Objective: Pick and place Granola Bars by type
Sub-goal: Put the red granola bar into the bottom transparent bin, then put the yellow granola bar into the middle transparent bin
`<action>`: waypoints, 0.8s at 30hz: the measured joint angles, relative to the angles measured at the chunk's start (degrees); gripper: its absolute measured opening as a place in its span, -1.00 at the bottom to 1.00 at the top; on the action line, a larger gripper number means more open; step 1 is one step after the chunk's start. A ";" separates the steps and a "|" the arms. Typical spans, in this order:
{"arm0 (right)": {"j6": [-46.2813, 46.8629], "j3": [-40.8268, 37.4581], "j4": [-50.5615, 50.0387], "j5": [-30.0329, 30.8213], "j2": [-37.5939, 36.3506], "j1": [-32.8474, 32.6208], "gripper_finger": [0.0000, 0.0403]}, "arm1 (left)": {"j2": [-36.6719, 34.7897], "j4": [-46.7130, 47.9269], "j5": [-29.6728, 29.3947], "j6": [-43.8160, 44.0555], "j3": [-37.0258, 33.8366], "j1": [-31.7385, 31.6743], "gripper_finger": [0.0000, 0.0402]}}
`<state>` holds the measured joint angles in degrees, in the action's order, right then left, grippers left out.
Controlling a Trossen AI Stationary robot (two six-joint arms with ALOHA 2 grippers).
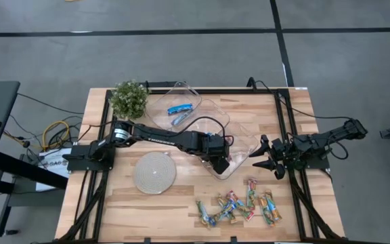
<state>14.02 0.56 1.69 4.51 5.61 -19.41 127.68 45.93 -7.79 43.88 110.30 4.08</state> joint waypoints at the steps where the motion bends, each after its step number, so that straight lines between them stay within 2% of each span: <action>1: 0.00 0.00 0.00 0.00 0.00 0.01 -0.09 | 0.00 0.00 -0.02 -0.02 0.00 0.00 -0.35; 18: 0.00 0.00 0.00 0.00 0.00 0.00 -0.09 | -1.50 -0.63 -0.20 -4.44 3.76 0.17 -0.31; 21: 0.00 0.00 0.00 0.00 0.00 0.01 -0.09 | -3.02 -0.58 -0.57 -8.50 3.78 0.60 -0.31; 24: 0.00 0.00 0.00 0.00 0.00 0.01 -0.09 | -4.84 -0.42 -0.59 -16.43 3.78 1.38 -0.31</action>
<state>14.02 0.56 1.69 4.51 5.61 -19.41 122.83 45.51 -8.38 27.45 114.08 5.46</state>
